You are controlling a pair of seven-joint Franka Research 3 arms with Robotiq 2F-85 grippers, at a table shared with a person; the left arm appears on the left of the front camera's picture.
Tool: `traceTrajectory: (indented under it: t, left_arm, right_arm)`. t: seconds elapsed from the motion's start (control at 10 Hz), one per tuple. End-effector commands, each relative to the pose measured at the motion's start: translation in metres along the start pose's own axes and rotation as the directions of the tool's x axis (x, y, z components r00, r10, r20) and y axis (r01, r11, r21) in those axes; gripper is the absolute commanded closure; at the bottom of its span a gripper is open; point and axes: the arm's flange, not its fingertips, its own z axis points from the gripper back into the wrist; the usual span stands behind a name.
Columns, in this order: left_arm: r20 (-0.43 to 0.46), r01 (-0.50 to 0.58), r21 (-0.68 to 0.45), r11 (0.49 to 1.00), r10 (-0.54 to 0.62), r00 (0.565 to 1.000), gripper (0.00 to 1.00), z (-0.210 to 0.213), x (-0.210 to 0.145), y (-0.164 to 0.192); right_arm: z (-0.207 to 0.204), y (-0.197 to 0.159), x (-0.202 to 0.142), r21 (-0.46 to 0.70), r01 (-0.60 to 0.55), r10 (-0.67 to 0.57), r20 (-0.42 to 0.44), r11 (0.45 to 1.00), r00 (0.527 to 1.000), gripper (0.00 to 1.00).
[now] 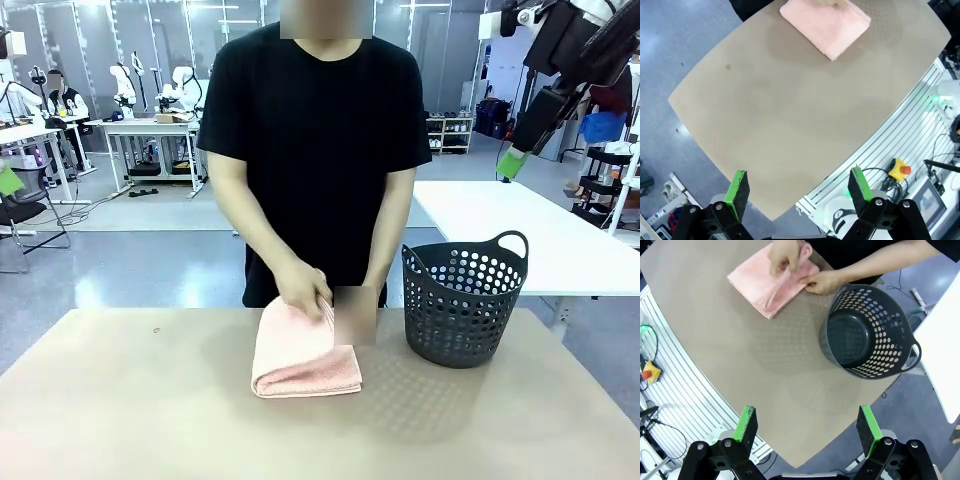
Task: Fold the towel.
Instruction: Pick up the 100 cm Hotel Towel and place it on the left side of the table.
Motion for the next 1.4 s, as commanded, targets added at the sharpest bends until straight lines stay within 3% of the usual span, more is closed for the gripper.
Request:
traceTrajectory:
  t: [0.0,1.3]
  left_arm:
    - [0.000,0.001,0.006,1.000,-0.001,1.000,0.00,0.0033,0.0001,-0.0007]
    - [0.000,0.001,0.006,1.000,-0.001,1.000,0.00,0.0033,0.0001,-0.0007]
  right_arm:
    - [0.0005,-0.0007,-0.0007,-0.006,0.006,-0.006,-0.008,1.000,1.000,0.00]
    - [0.0005,-0.0007,-0.0007,-0.006,0.006,-0.006,-0.008,1.000,1.000,0.00]
